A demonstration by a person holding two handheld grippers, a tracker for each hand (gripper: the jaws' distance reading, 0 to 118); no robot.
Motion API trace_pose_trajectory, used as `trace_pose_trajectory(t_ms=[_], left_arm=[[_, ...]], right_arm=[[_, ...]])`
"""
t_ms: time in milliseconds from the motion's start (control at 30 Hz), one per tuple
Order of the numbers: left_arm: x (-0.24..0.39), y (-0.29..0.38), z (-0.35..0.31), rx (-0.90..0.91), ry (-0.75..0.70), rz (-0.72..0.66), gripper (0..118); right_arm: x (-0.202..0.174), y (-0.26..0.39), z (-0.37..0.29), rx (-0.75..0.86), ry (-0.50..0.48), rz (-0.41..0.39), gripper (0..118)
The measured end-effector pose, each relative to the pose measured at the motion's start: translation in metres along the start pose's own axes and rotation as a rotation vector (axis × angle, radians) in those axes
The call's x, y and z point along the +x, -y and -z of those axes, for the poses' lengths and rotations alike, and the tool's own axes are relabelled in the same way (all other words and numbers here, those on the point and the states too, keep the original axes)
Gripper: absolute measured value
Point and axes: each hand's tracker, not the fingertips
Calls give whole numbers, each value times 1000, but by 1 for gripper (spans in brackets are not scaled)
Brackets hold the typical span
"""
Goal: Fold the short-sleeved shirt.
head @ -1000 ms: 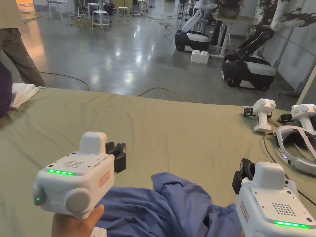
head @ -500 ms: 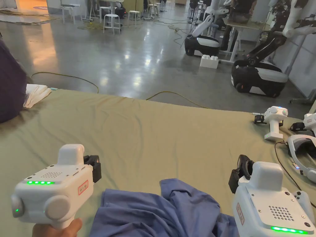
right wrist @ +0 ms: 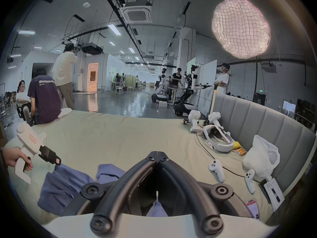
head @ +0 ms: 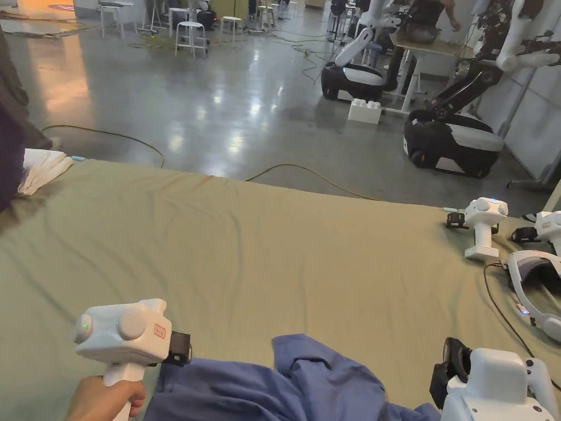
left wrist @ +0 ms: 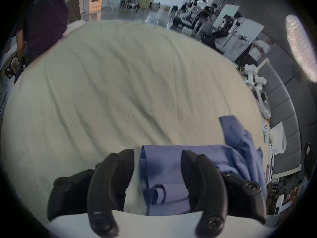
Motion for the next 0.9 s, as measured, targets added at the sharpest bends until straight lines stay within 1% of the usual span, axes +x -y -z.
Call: trace_pose_trajectory(t_ms=[67,167,233,300,333,367,400,500,533,567,600,633,667,700,767,833,900], left_arm=[[3,-2,16,-32,-59,20,64],[8,2,32,-57,-85,27,63],[20,9,26,-21,-133,73,60],[28,14,26,20,-172,155,31],[35,19,26,37,-201,212,20],[38,23,27,44,-199,239,11],[39,25,25,43,-163,236,9],[35,31,17,67,-163,197,8],[29,29,15,94,-147,160,8],[28,30,9,105,-132,151,8],[27,32,4,118,-125,147,8],[26,34,-3,134,-116,145,8],[29,38,-13,149,-110,144,8],[28,40,-19,163,-97,140,8],[27,46,-33,186,-74,128,8],[28,51,-46,209,-57,131,8],[29,56,-54,228,-53,139,8]], right_arm=[[7,5,3,-23,16,1,0],[16,13,7,-51,36,5,0],[22,18,11,-78,50,8,0],[28,23,17,-124,67,11,0],[31,25,22,-157,77,18,0],[36,28,27,-173,84,30,0],[39,30,31,-198,95,36,0],[51,37,53,-304,121,38,0],[55,39,61,-339,118,43,2],[60,42,71,-392,108,46,9],[63,44,81,-441,93,51,31],[66,49,93,-509,72,59,58],[69,54,102,-549,36,76,66],[70,61,113,-569,30,81,64],[69,73,134,-662,3,52,65],[65,85,151,-745,1,30,65],[63,97,164,-799,-37,57,65]])
